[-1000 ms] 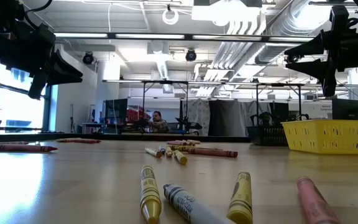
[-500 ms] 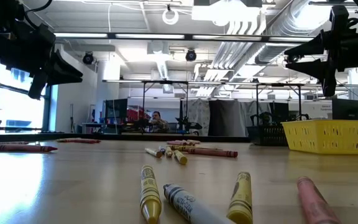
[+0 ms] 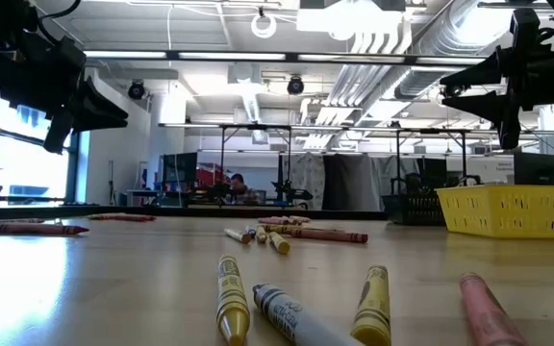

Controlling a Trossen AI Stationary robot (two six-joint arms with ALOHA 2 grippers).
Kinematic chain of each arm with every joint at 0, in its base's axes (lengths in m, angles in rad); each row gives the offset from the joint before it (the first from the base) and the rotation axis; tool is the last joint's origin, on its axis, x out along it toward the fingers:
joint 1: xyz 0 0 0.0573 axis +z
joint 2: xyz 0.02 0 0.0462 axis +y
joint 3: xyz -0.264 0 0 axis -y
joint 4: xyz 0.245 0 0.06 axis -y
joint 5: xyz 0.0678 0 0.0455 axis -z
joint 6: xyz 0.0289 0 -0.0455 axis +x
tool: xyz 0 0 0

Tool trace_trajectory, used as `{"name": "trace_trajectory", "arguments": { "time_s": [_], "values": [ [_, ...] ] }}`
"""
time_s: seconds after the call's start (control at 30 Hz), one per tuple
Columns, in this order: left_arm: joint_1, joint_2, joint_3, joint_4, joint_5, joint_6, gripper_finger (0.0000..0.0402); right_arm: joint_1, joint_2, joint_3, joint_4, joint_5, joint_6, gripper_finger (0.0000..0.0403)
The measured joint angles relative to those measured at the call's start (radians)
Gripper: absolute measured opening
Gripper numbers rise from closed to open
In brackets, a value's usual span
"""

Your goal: Sort crayons

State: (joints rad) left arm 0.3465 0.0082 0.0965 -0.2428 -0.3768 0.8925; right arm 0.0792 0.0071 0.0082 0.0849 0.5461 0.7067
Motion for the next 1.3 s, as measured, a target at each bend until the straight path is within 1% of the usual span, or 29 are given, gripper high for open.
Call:
{"name": "trace_trajectory", "arguments": {
  "time_s": [0.27,0.4,0.47,0.6,0.73,0.8,0.9,1.03,1.3],
  "values": [
    [0.000,0.000,0.000,0.000,0.000,0.000,0.0077,0.000,0.000,0.000,0.000,0.001,-0.061,0.0133],
    [0.000,0.000,0.000,0.000,0.000,0.000,0.0077,0.000,0.000,0.000,0.000,0.021,-0.090,0.0133],
    [0.000,0.000,0.000,0.000,0.000,0.000,0.0077,0.000,0.000,0.000,0.001,0.041,-0.063,0.0133],
    [0.000,0.000,0.000,0.000,0.000,0.000,0.0077,0.000,0.000,0.000,0.001,0.121,0.020,0.0133],
    [0.000,0.000,0.000,0.000,0.000,0.000,0.0077,0.000,0.000,0.000,0.001,0.153,0.009,0.0133],
    [0.000,0.000,0.000,0.000,0.000,0.000,0.0077,0.000,0.000,0.000,0.007,0.187,-0.004,0.0133],
    [0.000,0.000,0.000,0.000,0.000,0.000,0.0077,0.000,0.000,0.000,0.011,0.250,0.065,0.0133],
    [0.000,0.000,0.000,0.000,0.000,0.000,0.0077,0.000,0.000,0.000,0.010,0.304,0.136,0.0133],
    [0.000,0.000,0.000,0.000,0.000,0.000,0.0077,0.000,0.000,0.000,0.010,0.316,0.157,0.0133]
  ]
}}
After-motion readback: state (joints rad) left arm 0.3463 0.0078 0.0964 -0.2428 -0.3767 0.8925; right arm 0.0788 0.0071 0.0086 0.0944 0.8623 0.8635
